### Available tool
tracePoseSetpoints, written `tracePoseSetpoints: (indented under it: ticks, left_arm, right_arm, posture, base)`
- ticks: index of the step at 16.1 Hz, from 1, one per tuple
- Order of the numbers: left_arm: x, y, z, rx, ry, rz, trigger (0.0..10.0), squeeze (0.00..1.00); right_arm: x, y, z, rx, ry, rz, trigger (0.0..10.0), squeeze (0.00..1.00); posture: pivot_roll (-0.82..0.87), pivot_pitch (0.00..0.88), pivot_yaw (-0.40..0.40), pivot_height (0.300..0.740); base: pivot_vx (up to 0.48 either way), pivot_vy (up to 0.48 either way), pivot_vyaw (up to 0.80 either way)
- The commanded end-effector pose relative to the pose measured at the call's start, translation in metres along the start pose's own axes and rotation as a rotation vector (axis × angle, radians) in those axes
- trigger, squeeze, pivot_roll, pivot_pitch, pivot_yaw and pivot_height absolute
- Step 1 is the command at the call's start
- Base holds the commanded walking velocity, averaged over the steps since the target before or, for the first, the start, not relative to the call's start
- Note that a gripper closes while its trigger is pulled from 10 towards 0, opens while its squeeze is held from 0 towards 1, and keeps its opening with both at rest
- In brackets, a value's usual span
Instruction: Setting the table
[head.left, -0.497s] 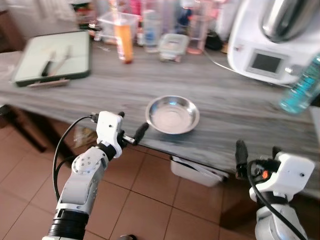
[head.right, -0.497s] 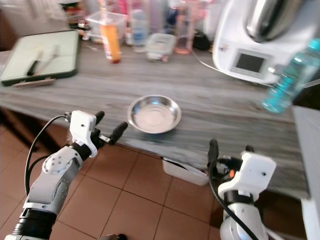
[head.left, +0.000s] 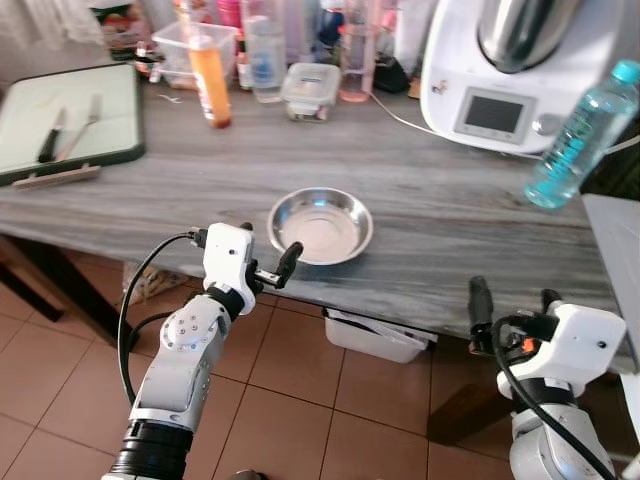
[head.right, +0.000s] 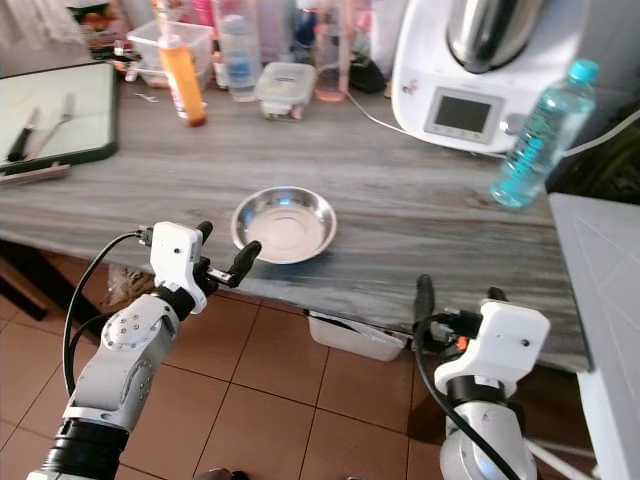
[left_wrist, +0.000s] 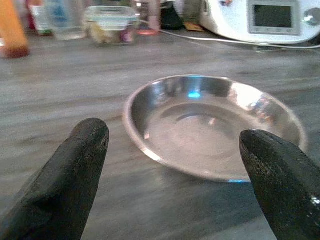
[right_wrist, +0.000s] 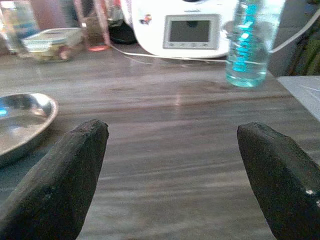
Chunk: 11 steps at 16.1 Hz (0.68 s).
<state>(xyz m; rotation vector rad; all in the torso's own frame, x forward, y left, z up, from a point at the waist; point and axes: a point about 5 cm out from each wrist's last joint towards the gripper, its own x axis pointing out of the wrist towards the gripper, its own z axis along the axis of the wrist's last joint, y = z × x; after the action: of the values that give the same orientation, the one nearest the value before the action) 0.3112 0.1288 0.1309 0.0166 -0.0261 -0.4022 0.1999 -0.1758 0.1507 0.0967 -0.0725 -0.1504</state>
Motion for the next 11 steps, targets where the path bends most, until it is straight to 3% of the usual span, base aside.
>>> tracePoseSetpoints:
  ticks: [1, 11]
  left_arm:
    - [-0.0018, -0.0002, -0.003, 0.008, 0.017, 0.014, 10.0, 0.0]
    - [0.0006, 0.0016, -0.0025, 0.032, 0.026, 0.044, 10.0, 0.0]
  right_arm:
    - [-0.0014, 0.0006, 0.0034, -0.004, -0.005, 0.004, 10.0, 0.0]
    - [-0.0008, 0.0003, 0.0, 0.008, 0.006, -0.002, 10.0, 0.0]
  posture:
    - [0.03, 0.11, -0.004, 0.74]
    - [0.03, 0.11, 0.002, 0.74]
  base:
    - [0.0, 0.0, 0.0]
    - [-0.199, 0.0, 0.0]
